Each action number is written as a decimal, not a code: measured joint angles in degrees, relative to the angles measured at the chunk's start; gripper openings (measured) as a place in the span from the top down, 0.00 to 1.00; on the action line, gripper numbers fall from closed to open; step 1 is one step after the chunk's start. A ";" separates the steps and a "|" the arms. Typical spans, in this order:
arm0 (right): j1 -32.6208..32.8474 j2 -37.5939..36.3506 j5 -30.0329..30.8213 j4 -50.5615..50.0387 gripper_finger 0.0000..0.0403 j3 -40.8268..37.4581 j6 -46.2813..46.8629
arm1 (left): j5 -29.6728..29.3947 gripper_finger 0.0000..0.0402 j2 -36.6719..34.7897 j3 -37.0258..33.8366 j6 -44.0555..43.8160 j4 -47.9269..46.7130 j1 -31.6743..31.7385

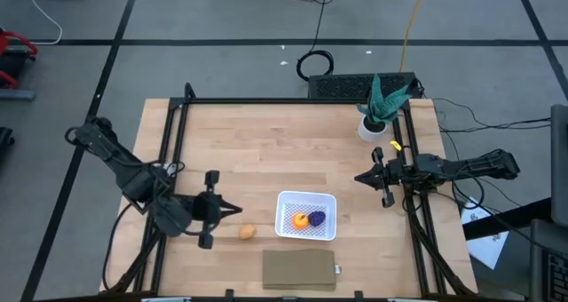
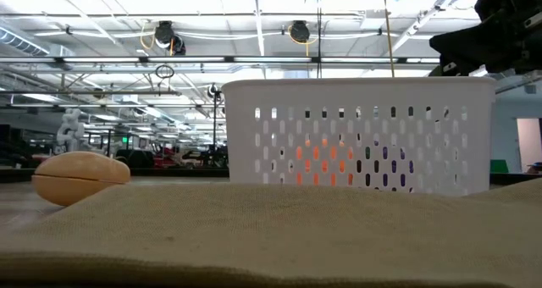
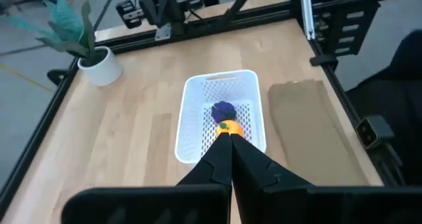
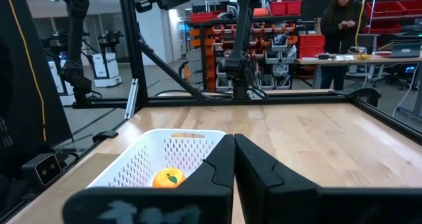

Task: Pick and placing Produce into tupperware
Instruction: Put the yellow potato into the white basket

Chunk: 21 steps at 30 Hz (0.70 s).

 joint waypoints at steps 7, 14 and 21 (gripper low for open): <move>-0.01 0.01 0.00 0.35 1.00 -0.02 0.79 | 2.12 1.00 1.81 5.97 -2.10 -5.10 2.47; -0.01 -0.01 0.00 0.39 1.00 -0.01 0.33 | 4.77 1.00 1.89 10.25 -2.77 -9.46 5.68; 0.00 -0.01 0.01 0.39 1.00 -0.02 0.07 | 8.64 1.00 2.36 11.70 -6.60 -15.02 10.39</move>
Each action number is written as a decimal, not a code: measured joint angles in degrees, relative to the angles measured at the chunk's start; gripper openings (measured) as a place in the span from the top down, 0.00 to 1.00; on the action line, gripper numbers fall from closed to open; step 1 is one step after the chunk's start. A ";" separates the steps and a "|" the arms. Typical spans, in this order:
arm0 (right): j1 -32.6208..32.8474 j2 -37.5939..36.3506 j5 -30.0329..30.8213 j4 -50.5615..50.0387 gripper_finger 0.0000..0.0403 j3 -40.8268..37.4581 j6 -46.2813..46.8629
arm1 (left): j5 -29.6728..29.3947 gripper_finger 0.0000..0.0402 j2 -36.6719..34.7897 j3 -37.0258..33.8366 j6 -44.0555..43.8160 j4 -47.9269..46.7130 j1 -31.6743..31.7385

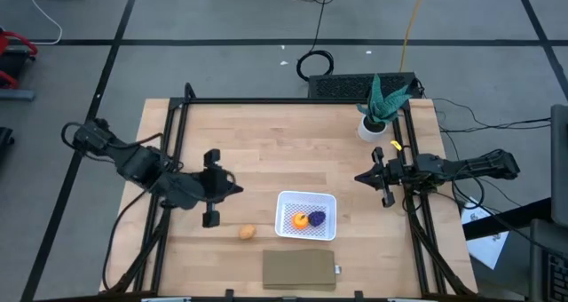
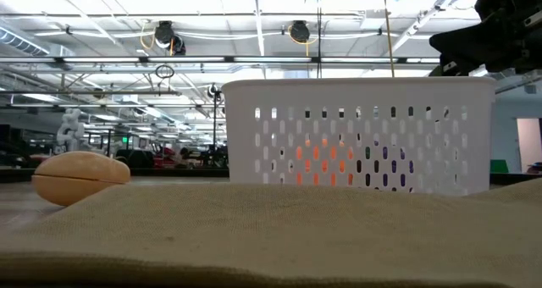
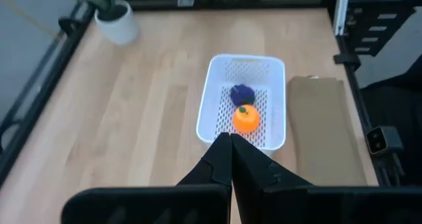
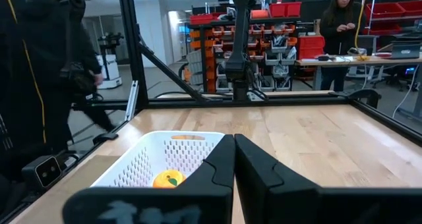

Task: Pick and placing Produce into tupperware
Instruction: Put the yellow potato into the white basket

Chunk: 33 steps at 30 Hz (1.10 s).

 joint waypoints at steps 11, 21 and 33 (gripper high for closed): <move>-0.01 0.02 -0.01 -0.41 1.00 0.00 0.30 | 9.14 1.00 6.12 -0.11 -3.49 -6.96 6.28; -0.01 0.02 -0.01 -0.42 1.00 0.00 0.17 | 16.15 1.00 9.04 -0.07 -8.59 -14.59 10.22; 0.01 0.01 0.00 -0.42 1.00 0.00 0.19 | 20.99 1.00 9.04 -0.07 -8.63 -14.60 9.70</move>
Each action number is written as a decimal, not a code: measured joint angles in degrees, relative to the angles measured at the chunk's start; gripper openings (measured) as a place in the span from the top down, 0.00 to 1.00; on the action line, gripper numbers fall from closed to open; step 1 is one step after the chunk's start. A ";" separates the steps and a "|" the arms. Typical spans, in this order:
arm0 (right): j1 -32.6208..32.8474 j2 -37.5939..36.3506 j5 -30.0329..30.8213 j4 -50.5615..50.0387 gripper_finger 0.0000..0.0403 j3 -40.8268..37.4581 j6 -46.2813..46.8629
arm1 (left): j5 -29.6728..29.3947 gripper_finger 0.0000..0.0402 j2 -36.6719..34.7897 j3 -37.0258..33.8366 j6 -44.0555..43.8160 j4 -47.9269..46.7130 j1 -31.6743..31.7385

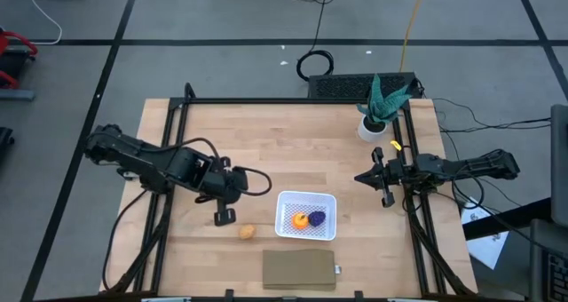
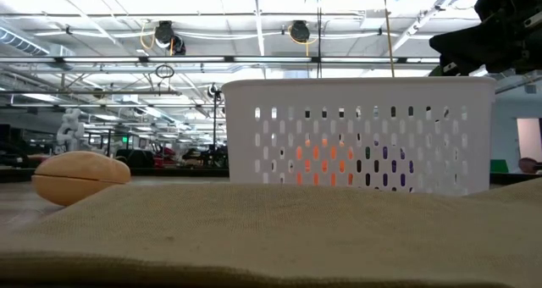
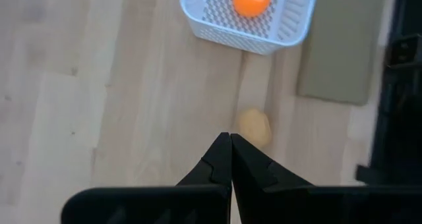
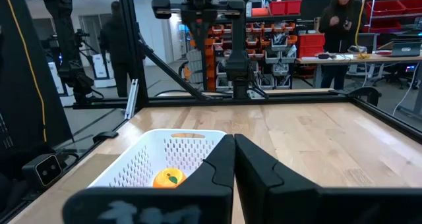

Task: Pick and placing Produce into tupperware
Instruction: Put the yellow potato into the white basket

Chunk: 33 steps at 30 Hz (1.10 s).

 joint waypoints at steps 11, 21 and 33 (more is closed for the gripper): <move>0.00 -0.01 -0.01 -0.02 1.00 0.00 -0.01 | 2.18 0.98 0.00 -0.02 1.19 -0.04 0.81; -0.02 -0.01 -0.01 -0.02 1.00 0.00 -0.01 | 2.11 0.77 0.31 -0.04 0.97 0.23 0.10; -0.01 -0.01 -0.01 -0.10 1.00 0.01 0.02 | 4.32 0.33 2.49 0.00 1.19 1.03 -1.67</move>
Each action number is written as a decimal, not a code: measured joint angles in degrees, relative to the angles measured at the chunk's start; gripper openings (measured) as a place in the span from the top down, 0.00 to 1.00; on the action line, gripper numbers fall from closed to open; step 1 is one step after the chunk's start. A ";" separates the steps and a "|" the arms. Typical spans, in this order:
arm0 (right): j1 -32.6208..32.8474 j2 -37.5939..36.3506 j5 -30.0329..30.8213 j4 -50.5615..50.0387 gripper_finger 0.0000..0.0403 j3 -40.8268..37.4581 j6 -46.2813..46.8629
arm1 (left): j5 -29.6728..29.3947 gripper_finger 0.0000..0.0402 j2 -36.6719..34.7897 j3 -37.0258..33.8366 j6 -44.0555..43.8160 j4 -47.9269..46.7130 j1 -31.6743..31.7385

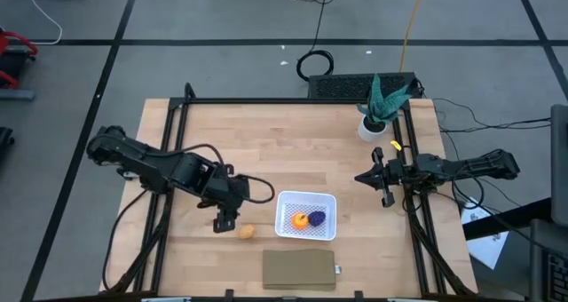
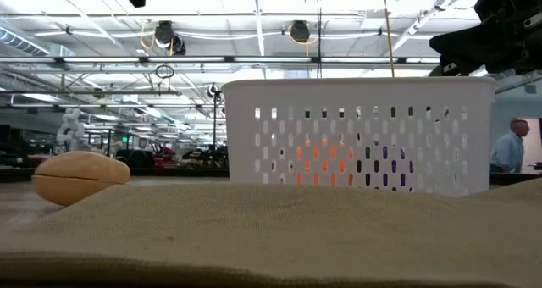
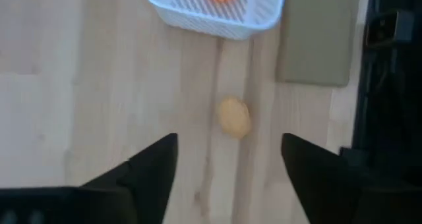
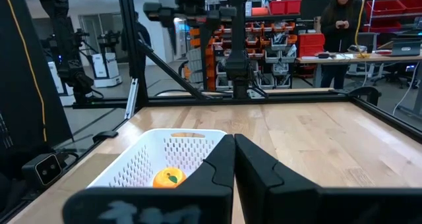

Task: Pick and placing Produce into tupperware
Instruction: Put the yellow potato into the white basket

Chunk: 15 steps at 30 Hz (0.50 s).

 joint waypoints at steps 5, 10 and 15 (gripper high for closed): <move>0.00 0.02 0.01 0.05 1.00 0.00 0.10 | 2.07 0.18 1.00 -0.09 -0.19 0.25 0.15; 0.00 0.00 0.00 0.03 1.00 -0.01 0.12 | 2.06 0.11 1.79 -0.06 -0.63 -0.27 0.19; 0.01 0.02 0.00 -0.45 1.00 0.01 0.14 | 1.73 0.10 3.74 -1.24 -0.49 0.72 -0.55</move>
